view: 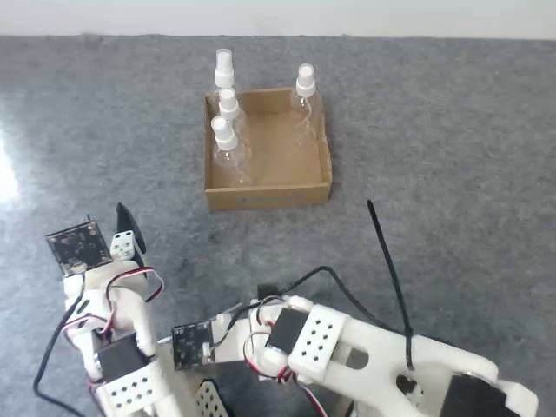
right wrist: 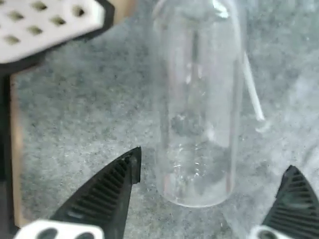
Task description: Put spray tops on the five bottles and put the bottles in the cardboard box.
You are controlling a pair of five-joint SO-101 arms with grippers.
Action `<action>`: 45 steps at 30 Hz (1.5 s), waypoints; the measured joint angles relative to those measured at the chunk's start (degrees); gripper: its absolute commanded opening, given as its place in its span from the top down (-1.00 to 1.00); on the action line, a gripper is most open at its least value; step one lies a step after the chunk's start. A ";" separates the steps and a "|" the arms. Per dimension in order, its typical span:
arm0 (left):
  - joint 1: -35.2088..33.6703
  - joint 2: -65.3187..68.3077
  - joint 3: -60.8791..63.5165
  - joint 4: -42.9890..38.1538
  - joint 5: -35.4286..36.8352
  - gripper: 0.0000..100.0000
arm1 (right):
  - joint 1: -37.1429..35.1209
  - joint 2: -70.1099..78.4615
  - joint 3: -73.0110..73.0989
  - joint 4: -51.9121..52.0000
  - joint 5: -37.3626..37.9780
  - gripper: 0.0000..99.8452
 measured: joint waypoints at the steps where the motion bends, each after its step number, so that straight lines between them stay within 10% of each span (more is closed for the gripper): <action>1: 0.00 0.00 0.00 0.00 0.00 0.66 | 0.18 0.00 0.00 0.00 0.09 0.56; 7: 0.00 0.00 0.00 0.00 0.00 0.66 | 0.18 0.00 0.00 -1.67 0.09 0.84; 45: 0.00 0.00 0.00 0.00 -0.09 0.66 | 27.34 0.00 -12.22 12.84 13.36 0.85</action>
